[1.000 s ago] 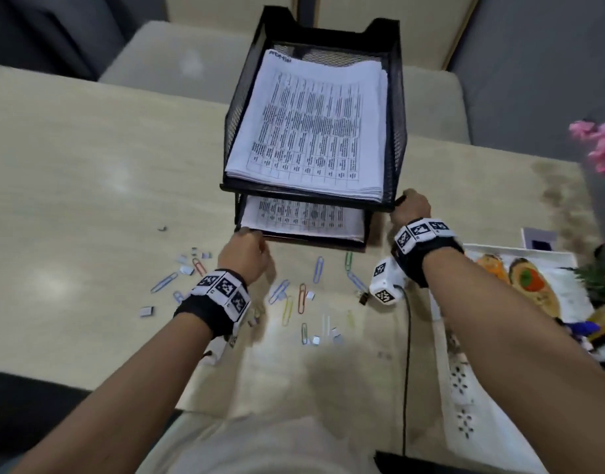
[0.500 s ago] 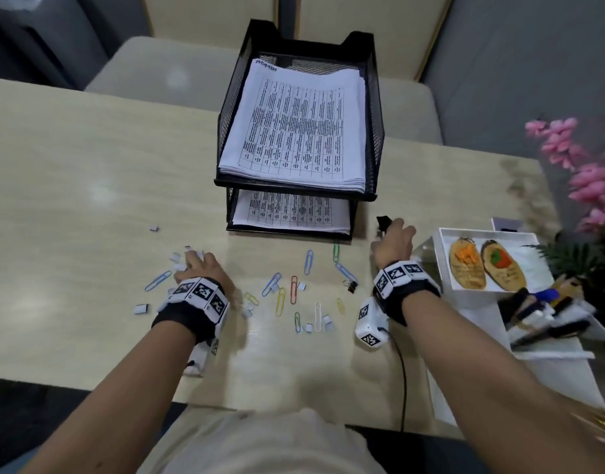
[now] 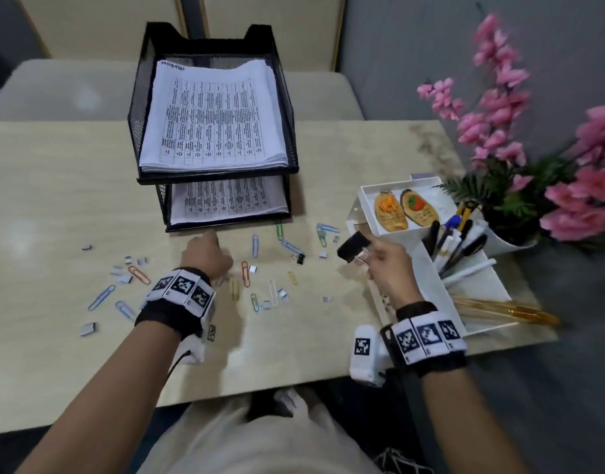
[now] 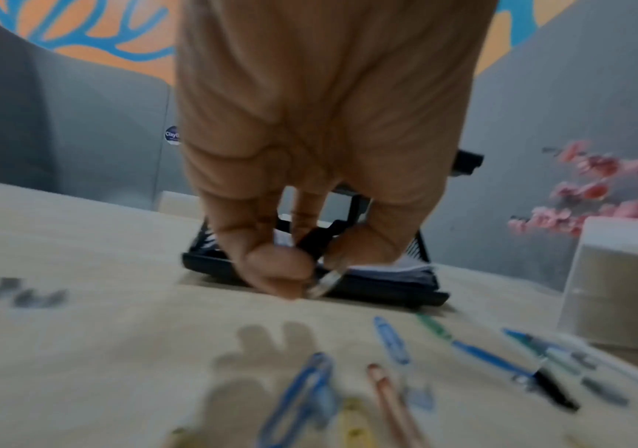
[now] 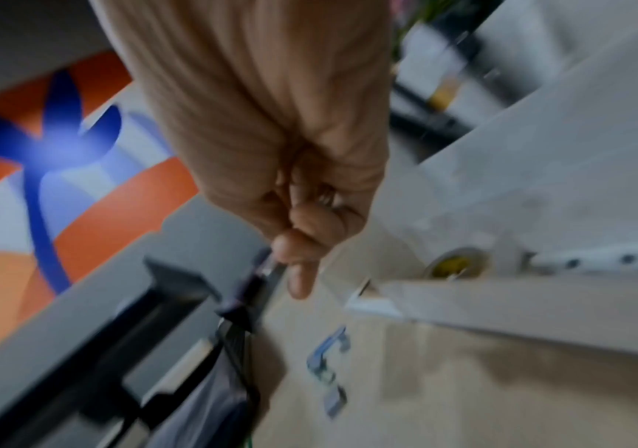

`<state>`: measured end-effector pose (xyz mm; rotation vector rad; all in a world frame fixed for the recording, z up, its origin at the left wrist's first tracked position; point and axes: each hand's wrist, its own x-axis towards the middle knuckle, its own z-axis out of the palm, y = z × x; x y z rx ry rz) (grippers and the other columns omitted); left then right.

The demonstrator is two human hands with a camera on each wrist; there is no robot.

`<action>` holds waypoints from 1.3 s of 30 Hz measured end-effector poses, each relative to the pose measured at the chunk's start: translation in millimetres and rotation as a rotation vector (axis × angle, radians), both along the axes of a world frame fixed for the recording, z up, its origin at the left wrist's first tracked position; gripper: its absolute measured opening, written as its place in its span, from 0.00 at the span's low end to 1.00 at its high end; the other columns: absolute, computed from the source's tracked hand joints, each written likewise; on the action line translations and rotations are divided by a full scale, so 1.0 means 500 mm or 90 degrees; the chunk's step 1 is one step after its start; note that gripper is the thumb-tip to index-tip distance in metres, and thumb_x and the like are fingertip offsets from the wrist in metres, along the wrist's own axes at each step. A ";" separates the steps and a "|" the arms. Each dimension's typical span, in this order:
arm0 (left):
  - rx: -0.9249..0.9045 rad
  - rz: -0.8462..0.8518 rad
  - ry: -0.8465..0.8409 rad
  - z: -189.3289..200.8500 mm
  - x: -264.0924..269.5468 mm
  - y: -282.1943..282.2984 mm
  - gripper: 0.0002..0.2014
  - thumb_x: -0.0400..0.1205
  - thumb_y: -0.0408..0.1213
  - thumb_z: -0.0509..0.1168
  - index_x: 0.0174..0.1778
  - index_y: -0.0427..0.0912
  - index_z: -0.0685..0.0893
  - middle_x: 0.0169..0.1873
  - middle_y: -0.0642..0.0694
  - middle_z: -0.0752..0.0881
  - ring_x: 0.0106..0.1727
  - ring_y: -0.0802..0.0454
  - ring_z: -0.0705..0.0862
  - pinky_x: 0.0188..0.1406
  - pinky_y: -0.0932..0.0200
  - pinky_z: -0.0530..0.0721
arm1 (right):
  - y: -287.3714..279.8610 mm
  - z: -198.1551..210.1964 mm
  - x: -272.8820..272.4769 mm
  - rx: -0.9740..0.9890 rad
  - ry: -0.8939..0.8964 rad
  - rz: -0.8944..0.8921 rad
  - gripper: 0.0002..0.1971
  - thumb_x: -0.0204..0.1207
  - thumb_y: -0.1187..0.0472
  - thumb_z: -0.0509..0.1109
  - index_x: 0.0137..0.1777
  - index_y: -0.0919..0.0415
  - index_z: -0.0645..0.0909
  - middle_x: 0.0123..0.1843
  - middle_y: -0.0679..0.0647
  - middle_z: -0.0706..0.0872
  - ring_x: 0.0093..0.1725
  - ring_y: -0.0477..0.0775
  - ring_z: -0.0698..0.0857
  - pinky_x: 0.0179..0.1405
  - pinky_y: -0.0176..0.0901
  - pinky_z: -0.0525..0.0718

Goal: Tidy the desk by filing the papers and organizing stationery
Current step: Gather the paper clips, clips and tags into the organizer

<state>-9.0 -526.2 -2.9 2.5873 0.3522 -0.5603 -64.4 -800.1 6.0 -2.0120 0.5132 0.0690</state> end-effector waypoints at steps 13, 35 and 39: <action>-0.465 -0.007 0.041 0.007 -0.009 -0.250 0.05 0.76 0.19 0.65 0.44 0.25 0.85 0.33 0.36 0.85 0.25 0.56 0.88 0.29 0.69 0.87 | -0.122 0.048 -0.084 -0.290 0.015 -0.164 0.14 0.79 0.71 0.61 0.59 0.66 0.85 0.59 0.70 0.86 0.61 0.67 0.82 0.67 0.47 0.77; -0.371 -0.222 -0.014 0.001 -0.030 -0.347 0.12 0.82 0.30 0.58 0.60 0.35 0.80 0.48 0.39 0.87 0.52 0.44 0.85 0.51 0.56 0.80 | -0.062 0.034 -0.095 0.062 -0.018 -0.281 0.12 0.73 0.70 0.69 0.32 0.56 0.83 0.32 0.51 0.84 0.31 0.48 0.80 0.38 0.43 0.84; 0.063 -0.364 -0.111 -0.030 0.008 -0.280 0.19 0.81 0.38 0.61 0.68 0.40 0.75 0.67 0.34 0.72 0.70 0.35 0.70 0.65 0.45 0.73 | -0.117 0.032 -0.110 -0.116 0.000 -0.326 0.05 0.74 0.69 0.69 0.40 0.63 0.86 0.42 0.58 0.89 0.40 0.56 0.87 0.49 0.49 0.87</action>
